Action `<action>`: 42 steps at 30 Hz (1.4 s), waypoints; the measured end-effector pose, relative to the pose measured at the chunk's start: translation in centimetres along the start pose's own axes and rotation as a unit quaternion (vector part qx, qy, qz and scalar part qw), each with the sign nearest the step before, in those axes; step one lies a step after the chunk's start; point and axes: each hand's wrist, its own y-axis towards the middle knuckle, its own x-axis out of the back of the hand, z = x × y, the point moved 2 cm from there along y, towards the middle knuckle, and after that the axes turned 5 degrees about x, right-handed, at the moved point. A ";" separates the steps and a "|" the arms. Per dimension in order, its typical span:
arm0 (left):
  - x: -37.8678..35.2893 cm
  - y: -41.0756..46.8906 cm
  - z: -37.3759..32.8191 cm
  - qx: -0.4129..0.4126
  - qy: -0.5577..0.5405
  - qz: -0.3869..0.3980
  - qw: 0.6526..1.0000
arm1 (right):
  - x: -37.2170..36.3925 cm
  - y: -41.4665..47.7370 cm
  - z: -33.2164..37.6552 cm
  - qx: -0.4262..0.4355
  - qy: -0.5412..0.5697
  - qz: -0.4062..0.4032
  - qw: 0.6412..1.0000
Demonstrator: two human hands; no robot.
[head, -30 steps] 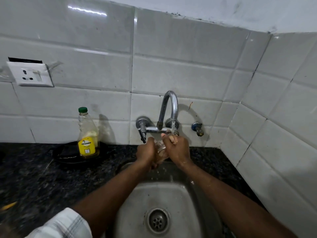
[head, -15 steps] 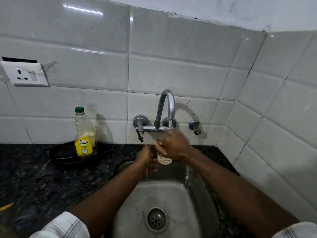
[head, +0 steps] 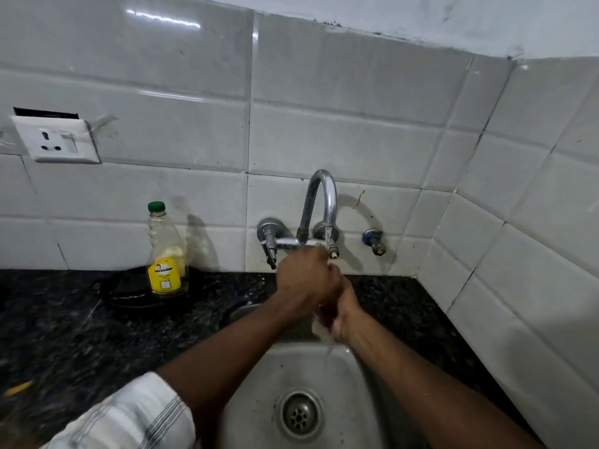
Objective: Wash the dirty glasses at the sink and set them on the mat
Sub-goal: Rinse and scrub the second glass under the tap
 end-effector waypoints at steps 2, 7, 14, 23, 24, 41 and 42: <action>-0.1 0.8 -0.7 -0.018 0.067 0.026 0.997 | -0.2 0.1 -0.6 -0.020 0.021 -0.003 1.000; -1.0 2.1 1.6 0.044 -0.009 0.057 0.997 | -0.6 -0.5 0.5 0.021 -0.015 0.000 1.000; -1.4 1.7 4.6 0.262 -0.225 0.066 0.936 | -2.6 -0.8 2.0 0.202 -0.119 -0.080 0.969; -1.2 -0.6 4.8 0.152 -0.356 -0.154 0.909 | -3.9 -1.2 4.5 0.353 -0.260 -0.074 0.896; -1.2 -0.2 5.0 0.151 -0.375 -0.131 0.905 | -4.0 -1.3 4.7 0.388 -0.285 -0.068 0.874; -1.7 -0.3 4.3 0.313 -0.469 0.016 0.826 | -3.0 -1.4 5.2 0.459 -0.358 -0.022 0.813; -1.3 -0.8 4.4 0.209 -0.417 -0.131 0.875 | -3.3 -1.3 5.0 0.398 -0.306 -0.025 0.864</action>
